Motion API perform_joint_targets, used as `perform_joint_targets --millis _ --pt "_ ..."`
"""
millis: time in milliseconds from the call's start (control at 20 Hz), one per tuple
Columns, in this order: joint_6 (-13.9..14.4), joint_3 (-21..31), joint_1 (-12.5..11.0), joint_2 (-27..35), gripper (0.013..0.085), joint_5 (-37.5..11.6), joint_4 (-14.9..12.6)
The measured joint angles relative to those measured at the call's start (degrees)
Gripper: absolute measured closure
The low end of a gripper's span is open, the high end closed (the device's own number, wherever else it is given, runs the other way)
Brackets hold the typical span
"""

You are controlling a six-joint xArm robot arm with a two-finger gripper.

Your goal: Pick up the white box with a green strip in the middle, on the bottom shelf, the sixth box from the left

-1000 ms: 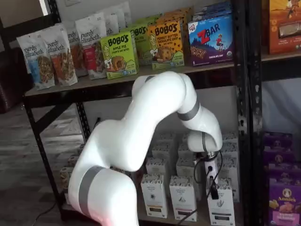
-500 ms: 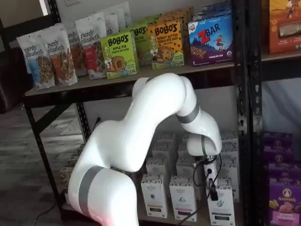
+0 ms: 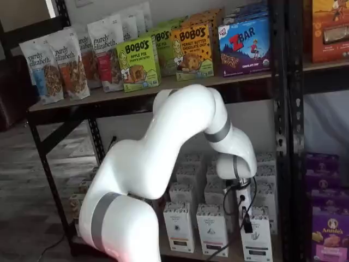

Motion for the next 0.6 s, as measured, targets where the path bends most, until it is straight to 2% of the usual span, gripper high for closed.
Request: perform_joint_targets --millis 50,100,250,300,600 --pt "0.1 0.1 0.0 -0.1 0.0330 -0.1 -0.1" --pt "0.3 0.2 0.0 -0.1 0.0370 -0.2 -0.3" --pt "0.0 0.7 0.0 -0.4 0.0410 -0.5 0.0" --pt "-0.3 1.1 0.0 -0.7 0.0450 -0.6 0.4" --pt "1.2 4.5 -0.3 -2.7 0.0450 -2.4 -1.5"
